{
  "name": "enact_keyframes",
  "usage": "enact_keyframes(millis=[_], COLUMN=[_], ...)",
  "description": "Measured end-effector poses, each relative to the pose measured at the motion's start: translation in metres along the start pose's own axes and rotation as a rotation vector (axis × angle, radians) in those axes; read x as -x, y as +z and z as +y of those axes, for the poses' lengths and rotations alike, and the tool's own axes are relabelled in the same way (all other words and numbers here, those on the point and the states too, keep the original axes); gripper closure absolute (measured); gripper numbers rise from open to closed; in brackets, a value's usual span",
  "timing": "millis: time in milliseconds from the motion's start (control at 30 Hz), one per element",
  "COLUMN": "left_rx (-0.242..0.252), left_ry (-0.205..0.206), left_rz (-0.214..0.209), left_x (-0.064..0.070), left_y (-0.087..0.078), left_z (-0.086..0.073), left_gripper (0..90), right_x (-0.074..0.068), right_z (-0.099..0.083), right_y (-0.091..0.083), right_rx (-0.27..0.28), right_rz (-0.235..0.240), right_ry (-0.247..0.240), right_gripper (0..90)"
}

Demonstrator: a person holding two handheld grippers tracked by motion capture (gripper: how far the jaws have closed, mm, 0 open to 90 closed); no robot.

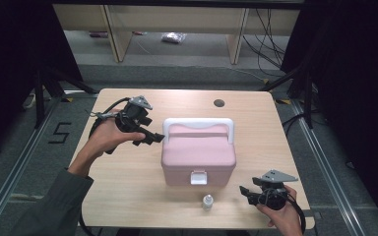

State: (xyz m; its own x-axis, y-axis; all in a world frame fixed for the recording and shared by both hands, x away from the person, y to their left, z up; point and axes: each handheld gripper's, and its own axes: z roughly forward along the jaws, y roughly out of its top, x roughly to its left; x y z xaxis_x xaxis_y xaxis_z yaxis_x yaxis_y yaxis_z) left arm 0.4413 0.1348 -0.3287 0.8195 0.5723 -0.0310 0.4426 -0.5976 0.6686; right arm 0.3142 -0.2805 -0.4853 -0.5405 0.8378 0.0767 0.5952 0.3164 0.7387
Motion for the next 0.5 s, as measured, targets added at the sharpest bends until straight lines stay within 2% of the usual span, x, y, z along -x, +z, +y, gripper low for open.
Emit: enact_keyframes(millis=[233, 300, 500], left_rx=[-0.04, -0.042, -0.048], left_ry=[0.031, 0.032, 0.045], left_rz=[0.014, 0.016, 0.008], left_x=[-0.002, -0.002, -0.002], left_y=[0.001, 0.002, 0.003], left_z=[0.014, 0.018, 0.026], left_gripper=[22.7, 22.7, 22.9], right_x=[0.0, -0.001, -0.001], right_z=[0.0, 0.0, 0.0], right_y=[-0.002, -0.001, -0.002], right_rx=[0.004, 0.007, -0.005], right_rz=[-0.003, 0.013, 0.001], right_ry=[-0.003, 0.007, 0.005], right_gripper=[38.7, 38.7, 38.6])
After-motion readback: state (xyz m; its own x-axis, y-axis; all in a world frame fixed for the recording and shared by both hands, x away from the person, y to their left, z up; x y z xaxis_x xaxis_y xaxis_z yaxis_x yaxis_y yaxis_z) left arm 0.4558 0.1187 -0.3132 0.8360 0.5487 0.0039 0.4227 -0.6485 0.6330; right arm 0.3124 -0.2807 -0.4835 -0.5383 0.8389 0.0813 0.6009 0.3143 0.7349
